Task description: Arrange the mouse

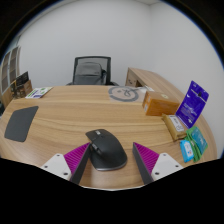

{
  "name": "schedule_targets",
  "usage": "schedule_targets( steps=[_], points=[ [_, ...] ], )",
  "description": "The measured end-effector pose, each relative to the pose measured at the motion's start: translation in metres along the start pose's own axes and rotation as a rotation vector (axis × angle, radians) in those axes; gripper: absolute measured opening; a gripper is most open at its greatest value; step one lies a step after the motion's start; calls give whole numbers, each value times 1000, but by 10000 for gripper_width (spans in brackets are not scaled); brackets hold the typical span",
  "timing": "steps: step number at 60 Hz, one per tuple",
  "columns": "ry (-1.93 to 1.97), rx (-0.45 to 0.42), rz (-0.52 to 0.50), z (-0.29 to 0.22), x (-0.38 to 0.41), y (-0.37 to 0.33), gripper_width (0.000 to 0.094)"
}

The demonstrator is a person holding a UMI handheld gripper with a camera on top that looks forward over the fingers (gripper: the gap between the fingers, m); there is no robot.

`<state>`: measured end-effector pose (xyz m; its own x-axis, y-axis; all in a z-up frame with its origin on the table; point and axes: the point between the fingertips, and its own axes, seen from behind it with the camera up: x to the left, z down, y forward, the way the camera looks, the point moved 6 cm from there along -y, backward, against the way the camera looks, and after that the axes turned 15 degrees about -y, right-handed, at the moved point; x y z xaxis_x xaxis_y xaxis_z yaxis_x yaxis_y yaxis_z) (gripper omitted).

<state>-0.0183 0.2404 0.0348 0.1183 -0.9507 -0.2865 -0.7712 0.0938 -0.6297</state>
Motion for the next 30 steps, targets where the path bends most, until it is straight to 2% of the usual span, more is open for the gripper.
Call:
schedule_targets(
  steps=[30],
  points=[
    [62,19,6,-13,-18,42,861]
  ],
)
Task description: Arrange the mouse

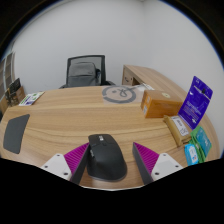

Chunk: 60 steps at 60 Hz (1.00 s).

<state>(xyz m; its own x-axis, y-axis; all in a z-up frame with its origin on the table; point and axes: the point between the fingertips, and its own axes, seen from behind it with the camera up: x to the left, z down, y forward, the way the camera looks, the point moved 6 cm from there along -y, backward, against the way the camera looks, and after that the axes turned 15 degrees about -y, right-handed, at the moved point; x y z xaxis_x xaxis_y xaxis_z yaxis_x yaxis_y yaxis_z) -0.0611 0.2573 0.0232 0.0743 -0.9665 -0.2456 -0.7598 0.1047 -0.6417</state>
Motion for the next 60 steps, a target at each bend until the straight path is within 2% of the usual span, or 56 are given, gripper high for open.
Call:
schedule_targets(
  steps=[10,13,14,15,19,30,42,47,60],
  points=[
    [25,14,0,-2,-3,4,835],
    [37,16,-18,-2,1,5,726],
    [43,17,-25,-2,2,5,610],
    [45,17,-23,-2,1,4,563],
    [25,30,14,0,-2,3,527],
    [-21,47,34,1,1,0,316],
    [14,97,47,-2,-1,-5,292],
    [42,92,45,-14,1,-21,293],
    [40,-15,47,-109,43,-82,292]
  ],
)
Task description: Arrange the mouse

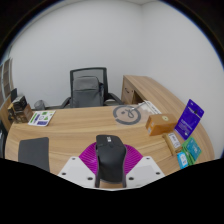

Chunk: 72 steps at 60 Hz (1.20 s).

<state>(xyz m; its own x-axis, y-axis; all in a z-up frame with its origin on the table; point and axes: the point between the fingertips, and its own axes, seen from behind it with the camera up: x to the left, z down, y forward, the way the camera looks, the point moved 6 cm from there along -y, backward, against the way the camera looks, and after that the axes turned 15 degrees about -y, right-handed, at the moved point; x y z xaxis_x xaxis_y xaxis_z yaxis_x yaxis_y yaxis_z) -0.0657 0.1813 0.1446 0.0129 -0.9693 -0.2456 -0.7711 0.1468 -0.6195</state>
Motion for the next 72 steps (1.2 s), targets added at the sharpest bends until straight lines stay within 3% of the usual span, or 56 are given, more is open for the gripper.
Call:
schedule_targets(
  steps=[10,18,31,45,50,57,59,63,72],
  points=[
    [11,-76,-80,-66,92,-44,295],
    [2,-103,-155,-84,187,-58,297],
    [-23,-66,-210,-53,314,-32,314],
    [-88,-17,-190,0,370,5,332],
    [-91,-4,-179,11,377,9,394],
    [-121,-12,-165,22,378,10,550],
    [-132,-1,-158,23,376,10,628],
    [-146,4,-120,22,368,3,880],
    [-146,-6,-139,4,349,-49,852]
  ],
)
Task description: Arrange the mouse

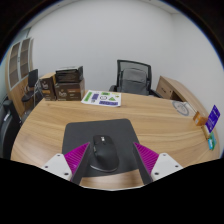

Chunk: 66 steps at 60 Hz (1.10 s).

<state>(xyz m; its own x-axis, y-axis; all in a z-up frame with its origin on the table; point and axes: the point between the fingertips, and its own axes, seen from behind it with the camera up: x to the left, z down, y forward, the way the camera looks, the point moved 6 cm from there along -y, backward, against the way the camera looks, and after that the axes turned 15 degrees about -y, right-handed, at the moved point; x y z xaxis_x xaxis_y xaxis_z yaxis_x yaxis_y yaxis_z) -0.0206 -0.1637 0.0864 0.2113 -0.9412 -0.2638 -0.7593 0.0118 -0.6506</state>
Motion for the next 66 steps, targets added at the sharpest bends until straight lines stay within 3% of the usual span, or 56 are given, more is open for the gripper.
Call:
schedule_targets(
  steps=[10,32,43,66],
  points=[
    [19,6,-39,-4,-22,-120,851],
    [25,-16,75,40,-59,-323,855],
    [82,-20,71,55,-55,-357,854],
    [99,2,84,70,-54,-355,854]
  ],
)
